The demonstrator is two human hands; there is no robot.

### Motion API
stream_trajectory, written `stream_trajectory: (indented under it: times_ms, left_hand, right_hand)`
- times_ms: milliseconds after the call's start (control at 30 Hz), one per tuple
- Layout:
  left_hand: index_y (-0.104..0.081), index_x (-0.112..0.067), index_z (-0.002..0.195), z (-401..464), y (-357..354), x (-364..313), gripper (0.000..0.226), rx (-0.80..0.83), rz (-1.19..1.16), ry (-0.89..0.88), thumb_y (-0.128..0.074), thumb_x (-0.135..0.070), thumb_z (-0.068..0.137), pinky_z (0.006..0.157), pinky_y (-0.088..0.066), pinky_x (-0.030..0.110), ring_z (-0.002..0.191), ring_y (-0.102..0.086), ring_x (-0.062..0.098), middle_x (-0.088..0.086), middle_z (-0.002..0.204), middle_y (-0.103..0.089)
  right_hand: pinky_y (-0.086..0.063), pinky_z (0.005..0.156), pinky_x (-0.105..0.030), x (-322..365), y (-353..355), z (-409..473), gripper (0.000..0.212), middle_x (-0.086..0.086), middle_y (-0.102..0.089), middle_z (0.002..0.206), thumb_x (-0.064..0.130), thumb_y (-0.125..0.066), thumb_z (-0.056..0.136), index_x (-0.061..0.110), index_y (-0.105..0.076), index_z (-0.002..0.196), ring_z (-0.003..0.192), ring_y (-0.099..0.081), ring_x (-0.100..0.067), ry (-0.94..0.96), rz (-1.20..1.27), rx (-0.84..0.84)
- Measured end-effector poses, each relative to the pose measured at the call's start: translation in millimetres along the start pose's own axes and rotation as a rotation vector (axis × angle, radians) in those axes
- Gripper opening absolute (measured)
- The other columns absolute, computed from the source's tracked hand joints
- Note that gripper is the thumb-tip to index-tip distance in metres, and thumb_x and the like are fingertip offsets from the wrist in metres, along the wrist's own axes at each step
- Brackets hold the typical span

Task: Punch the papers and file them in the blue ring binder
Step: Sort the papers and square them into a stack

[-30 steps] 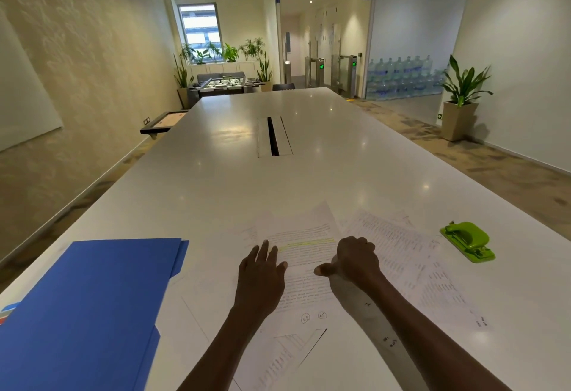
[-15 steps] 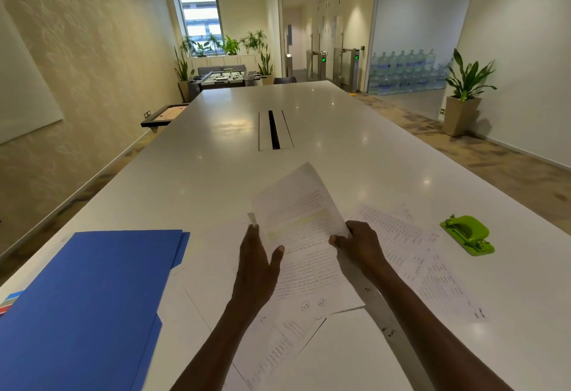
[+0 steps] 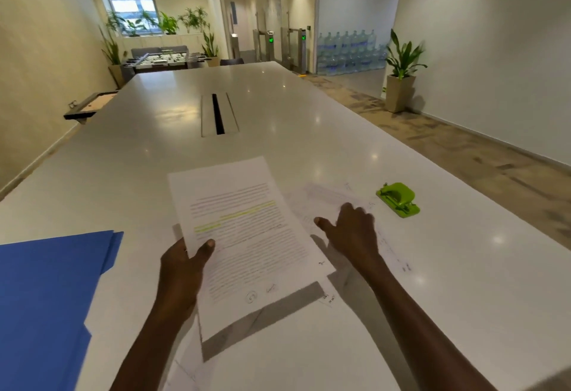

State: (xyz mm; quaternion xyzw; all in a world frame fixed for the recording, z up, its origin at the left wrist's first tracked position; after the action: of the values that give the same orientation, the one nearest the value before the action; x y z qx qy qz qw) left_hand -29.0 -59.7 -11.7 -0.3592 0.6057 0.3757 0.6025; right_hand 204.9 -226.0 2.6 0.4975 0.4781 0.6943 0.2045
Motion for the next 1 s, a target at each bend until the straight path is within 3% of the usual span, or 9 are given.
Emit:
stream_trajectory:
  times_ms: [133,267,333,500,633,700,833,933,1000]
  left_hand:
    - [-0.064,-0.014,0.121,-6,3,3,0.029,-0.002,0.013,0.027,-0.064,-0.012,0.093,0.080,-0.053,0.031,0.097,-0.067,0.018,-0.001,0.106,-0.070]
    - [-0.064,-0.019,0.116,-8,0,9,0.023,0.022,0.045,0.043,-0.062,-0.013,0.094,0.065,-0.050,0.023,0.088,-0.065,0.009,-0.010,0.098,-0.068]
    - [-0.065,-0.020,0.113,-8,-1,15,0.021,0.029,0.028,0.075,-0.062,-0.013,0.094,0.063,-0.053,0.025,0.090,-0.068,0.015,-0.007,0.099,-0.071]
    - [-0.066,-0.022,0.111,-9,-1,15,0.020,0.022,0.007,0.103,-0.062,-0.012,0.093,0.057,-0.055,0.024,0.087,-0.070,0.017,-0.004,0.099,-0.073]
    - [-0.067,-0.024,0.107,-9,0,15,0.020,0.029,-0.004,0.108,-0.062,-0.011,0.093,0.064,-0.056,0.030,0.091,-0.070,0.019,-0.003,0.100,-0.073]
    - [-0.067,-0.024,0.111,-9,1,15,0.021,0.036,0.000,0.110,-0.063,-0.013,0.093,0.064,-0.058,0.032,0.091,-0.072,0.020,-0.002,0.101,-0.075]
    - [-0.067,-0.024,0.109,-9,2,16,0.020,0.033,-0.002,0.113,-0.063,-0.013,0.093,0.056,-0.058,0.026,0.086,-0.072,0.019,-0.001,0.098,-0.075]
    - [-0.065,-0.022,0.112,-9,3,13,0.021,0.014,0.005,0.106,-0.063,-0.012,0.093,0.054,-0.055,0.023,0.088,-0.070,0.019,-0.003,0.099,-0.072]
    - [-0.063,-0.017,0.114,-8,6,6,0.022,-0.012,0.041,0.073,-0.063,-0.011,0.093,0.057,-0.052,0.023,0.085,-0.068,0.015,-0.003,0.097,-0.070]
  right_hand:
    - [-0.041,0.095,-0.045,-34,10,6,0.110,-0.028,-0.042,0.132,0.077,-0.059,0.069,-0.007,-0.033,0.135,0.121,-0.041,-0.040,-0.238,-0.255,-0.081]
    - [-0.044,0.087,-0.037,-49,7,15,0.122,-0.020,-0.049,0.123,0.084,-0.064,0.050,-0.007,-0.041,0.127,0.112,-0.049,-0.032,-0.328,-0.324,-0.044]
    - [-0.043,0.085,-0.036,-50,7,23,0.118,-0.018,-0.050,0.121,0.082,-0.068,0.049,-0.005,-0.044,0.126,0.110,-0.049,-0.030,-0.331,-0.349,-0.005]
    - [-0.043,0.082,-0.039,-48,10,41,0.071,-0.014,-0.051,0.119,0.058,-0.076,0.069,0.007,-0.057,0.115,0.110,-0.046,-0.032,-0.320,-0.337,0.112]
    - [-0.042,0.086,-0.043,-48,11,45,0.093,-0.013,-0.051,0.121,0.067,-0.080,0.055,0.007,-0.047,0.118,0.117,-0.045,-0.033,-0.323,-0.216,0.178]
    - [-0.044,0.078,-0.040,-50,10,49,0.093,-0.013,-0.057,0.115,0.070,-0.082,0.046,0.008,-0.050,0.107,0.111,-0.051,-0.033,-0.289,-0.156,0.188]
    - [-0.039,0.063,-0.032,-51,10,50,0.062,-0.003,-0.056,0.085,0.043,-0.089,0.059,0.010,-0.045,0.089,0.089,-0.057,-0.028,-0.208,0.033,0.079]
    - [-0.036,0.062,-0.030,-50,9,51,0.048,-0.011,-0.060,0.099,0.025,-0.083,0.066,0.008,-0.052,0.099,0.089,-0.056,-0.030,-0.144,0.173,-0.049]
    - [-0.036,0.067,-0.031,-46,13,51,0.059,-0.013,-0.062,0.106,0.024,-0.082,0.066,0.005,-0.056,0.115,0.096,-0.058,-0.031,-0.089,0.251,-0.125]
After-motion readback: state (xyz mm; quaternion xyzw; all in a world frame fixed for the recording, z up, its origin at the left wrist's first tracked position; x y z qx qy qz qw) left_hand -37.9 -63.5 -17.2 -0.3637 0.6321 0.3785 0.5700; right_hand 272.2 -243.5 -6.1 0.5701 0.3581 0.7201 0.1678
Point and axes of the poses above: each hand's wrist, its own z-axis towards the middle knuckle, its own y-axis out of the back of the hand, x = y × z, the point moved 1 cm from there along z, towards the middle knuckle
